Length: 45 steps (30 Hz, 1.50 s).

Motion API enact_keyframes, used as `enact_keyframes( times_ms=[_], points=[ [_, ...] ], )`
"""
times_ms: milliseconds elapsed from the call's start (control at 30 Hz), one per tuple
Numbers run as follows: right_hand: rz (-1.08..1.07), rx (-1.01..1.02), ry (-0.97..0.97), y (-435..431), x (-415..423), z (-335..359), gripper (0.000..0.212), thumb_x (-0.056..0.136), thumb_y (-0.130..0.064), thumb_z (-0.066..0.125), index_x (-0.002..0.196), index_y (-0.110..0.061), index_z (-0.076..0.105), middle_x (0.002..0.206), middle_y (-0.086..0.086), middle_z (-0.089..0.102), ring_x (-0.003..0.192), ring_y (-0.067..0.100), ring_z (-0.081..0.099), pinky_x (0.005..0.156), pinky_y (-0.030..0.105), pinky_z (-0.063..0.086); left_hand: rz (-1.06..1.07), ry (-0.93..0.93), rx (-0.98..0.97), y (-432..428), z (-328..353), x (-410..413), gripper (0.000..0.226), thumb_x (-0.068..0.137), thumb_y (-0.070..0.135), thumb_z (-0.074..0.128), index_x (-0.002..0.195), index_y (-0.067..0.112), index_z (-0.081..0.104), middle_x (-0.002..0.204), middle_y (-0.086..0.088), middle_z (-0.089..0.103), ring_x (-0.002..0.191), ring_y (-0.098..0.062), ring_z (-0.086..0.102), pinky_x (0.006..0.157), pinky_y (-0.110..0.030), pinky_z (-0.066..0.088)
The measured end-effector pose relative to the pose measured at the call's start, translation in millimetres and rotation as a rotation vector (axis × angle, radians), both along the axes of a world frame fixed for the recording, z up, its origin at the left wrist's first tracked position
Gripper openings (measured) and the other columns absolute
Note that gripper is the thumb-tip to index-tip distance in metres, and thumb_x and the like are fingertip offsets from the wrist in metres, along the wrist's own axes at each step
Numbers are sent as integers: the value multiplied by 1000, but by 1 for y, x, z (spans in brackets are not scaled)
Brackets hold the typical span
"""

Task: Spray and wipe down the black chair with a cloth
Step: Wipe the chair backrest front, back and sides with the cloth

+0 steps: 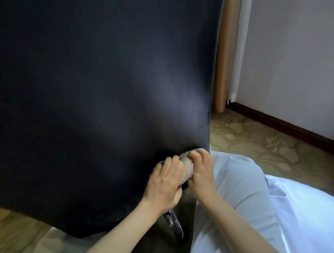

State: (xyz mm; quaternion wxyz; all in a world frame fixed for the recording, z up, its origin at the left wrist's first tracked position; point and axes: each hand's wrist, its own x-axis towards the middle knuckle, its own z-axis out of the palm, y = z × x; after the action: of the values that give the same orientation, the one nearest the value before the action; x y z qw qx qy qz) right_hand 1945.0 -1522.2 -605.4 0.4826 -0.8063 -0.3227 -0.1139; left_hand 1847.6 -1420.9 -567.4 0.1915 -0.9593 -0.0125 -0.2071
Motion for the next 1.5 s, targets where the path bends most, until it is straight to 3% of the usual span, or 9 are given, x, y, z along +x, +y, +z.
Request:
enact_keyframes(
  times_ms=[167,300,433,633,800,1067,1200,1333,1500],
  points=[
    [75,-117,79,-7,-7,-7,60,62,-22,57,117,-23,33,127,5,34,115,22,30,102,30,26,3,-13,72,-2,-4,1,64,71,37,68,124,7,48,119,-14,55,104,-30,50,84,-38,42],
    [81,13,29,-10,-3,16,52,59,-16,57,109,-16,44,116,2,43,107,19,39,98,33,35,-78,-158,-7,-7,18,5,37,76,21,67,109,10,55,103,-11,62,86,-26,59,70,-34,51],
    [-13,218,-156,-17,7,65,47,64,-15,62,109,-13,48,118,4,43,109,16,38,101,15,26,-117,-352,-40,-18,68,14,22,83,13,65,104,12,61,102,-8,64,85,-25,60,67,-35,52],
    [-71,292,-379,-22,39,153,52,68,-16,70,114,-16,46,125,9,36,115,27,33,102,11,20,-118,-570,22,-32,156,35,17,85,14,62,102,13,65,107,-6,65,94,-28,61,75,-39,48],
    [-104,50,-305,-23,41,117,51,74,-38,54,122,-25,41,130,5,34,115,28,30,88,28,34,-146,-509,101,-16,125,41,20,85,17,66,104,15,60,102,-4,64,86,-25,61,70,-36,46],
    [-134,30,18,1,12,13,39,85,-37,44,117,-16,52,118,3,44,102,25,40,91,29,34,-175,-269,153,-5,36,28,26,93,4,42,113,13,56,103,-6,64,86,-24,61,70,-36,49],
    [-89,13,118,6,-2,-26,30,86,-38,46,109,-19,46,113,-4,38,100,18,37,91,9,26,-151,-166,123,-3,-4,16,37,98,3,22,120,14,50,104,-3,64,91,-22,59,74,-33,47],
    [-115,10,280,9,-13,-48,26,87,-33,58,109,-26,45,112,-16,33,103,7,35,84,15,34,-155,-151,116,0,-28,12,41,99,1,18,119,14,52,105,-3,65,95,-23,55,78,-34,42],
    [-86,21,280,12,-17,-51,30,86,-35,55,112,-26,46,117,-10,33,105,14,38,88,25,43,-156,-130,113,-2,-32,11,39,96,0,23,119,13,51,102,-4,64,89,-23,59,74,-34,46]
  ],
)
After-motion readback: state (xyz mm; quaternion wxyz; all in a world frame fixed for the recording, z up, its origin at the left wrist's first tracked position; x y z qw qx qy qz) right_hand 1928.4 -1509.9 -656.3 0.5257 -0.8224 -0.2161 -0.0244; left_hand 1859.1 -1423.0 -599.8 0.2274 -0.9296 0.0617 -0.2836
